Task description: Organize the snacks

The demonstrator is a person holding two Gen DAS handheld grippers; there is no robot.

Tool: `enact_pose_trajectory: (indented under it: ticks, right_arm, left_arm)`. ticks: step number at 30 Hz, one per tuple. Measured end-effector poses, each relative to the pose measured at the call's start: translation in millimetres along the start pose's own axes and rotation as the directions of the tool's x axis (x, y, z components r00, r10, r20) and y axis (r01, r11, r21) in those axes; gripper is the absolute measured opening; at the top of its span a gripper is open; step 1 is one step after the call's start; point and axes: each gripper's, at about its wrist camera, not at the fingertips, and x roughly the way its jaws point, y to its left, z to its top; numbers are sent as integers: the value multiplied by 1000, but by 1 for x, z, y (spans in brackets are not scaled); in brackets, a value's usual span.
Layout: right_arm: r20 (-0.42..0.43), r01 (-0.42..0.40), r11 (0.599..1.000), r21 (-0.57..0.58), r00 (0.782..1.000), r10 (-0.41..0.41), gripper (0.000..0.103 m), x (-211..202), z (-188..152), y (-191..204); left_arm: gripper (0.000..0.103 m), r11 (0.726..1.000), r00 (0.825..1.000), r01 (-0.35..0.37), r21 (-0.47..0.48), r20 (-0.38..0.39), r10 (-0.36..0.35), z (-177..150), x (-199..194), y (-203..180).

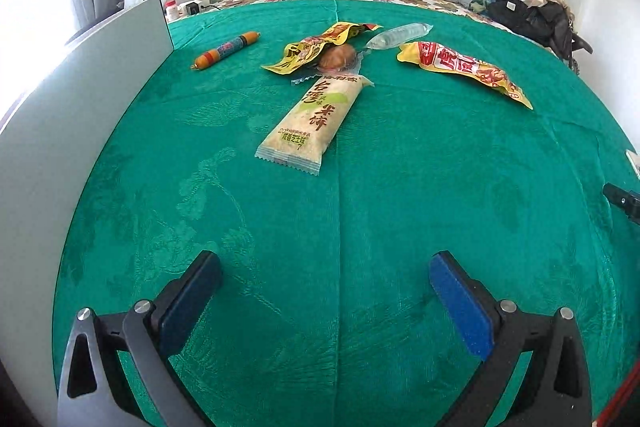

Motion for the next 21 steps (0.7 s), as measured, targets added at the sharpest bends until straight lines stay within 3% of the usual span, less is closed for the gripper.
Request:
enact_pose_trajectory:
  ticks: [21]
  right_arm:
    - [0,-1,1000,0,1000,1,96,0,0,0]
  left_arm:
    - [103,1000,1000,-3,1,9,3,0,0,-1]
